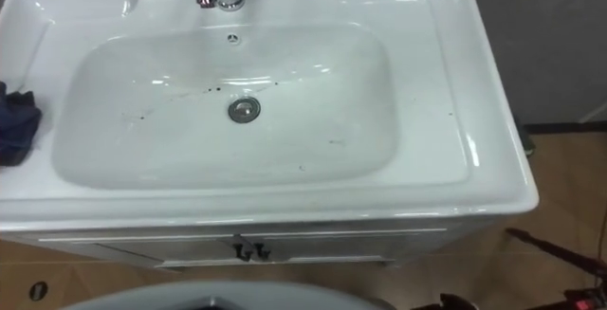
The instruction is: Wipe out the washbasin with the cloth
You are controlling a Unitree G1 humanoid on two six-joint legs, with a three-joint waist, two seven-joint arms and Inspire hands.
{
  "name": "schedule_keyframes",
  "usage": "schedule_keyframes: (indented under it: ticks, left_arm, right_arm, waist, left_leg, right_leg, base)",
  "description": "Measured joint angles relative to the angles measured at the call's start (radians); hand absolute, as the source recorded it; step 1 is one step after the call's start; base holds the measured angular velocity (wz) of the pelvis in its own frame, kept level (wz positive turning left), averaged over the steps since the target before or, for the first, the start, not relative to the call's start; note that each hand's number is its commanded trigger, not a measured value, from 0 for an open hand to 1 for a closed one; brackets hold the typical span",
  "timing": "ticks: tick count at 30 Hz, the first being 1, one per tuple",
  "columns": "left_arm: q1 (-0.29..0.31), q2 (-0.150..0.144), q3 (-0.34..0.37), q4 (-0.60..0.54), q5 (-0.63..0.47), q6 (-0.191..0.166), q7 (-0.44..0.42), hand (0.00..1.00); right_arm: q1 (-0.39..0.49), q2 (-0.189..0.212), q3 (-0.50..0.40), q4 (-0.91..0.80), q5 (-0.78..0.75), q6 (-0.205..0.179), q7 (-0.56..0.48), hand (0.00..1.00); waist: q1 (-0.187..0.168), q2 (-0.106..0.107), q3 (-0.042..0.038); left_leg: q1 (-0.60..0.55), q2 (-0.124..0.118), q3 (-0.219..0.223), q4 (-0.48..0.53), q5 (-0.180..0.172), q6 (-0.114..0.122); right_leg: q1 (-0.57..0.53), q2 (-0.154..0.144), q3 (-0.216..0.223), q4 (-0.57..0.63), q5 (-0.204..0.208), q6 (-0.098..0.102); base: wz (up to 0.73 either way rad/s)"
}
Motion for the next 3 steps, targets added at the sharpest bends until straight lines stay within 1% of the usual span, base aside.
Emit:
schedule_keyframes:
  ticks: [3]
  left_arm:
    - [0.004, 0.000, 0.002, 0.012, 0.001, 0.002, -0.019, 0.00]
  right_arm:
    - [0.000, 0.000, 0.003, 0.001, 0.008, -0.001, -0.002, 0.00]
  waist:
    - [0.002, 0.001, 0.0005]
  left_leg:
    - [0.008, 0.001, -0.006, -0.004, 0.000, 0.000]
  right_leg:
    - [0.004, 0.001, 0.002, 0.002, 0.000, 0.000]
  base:
    - [0.00]
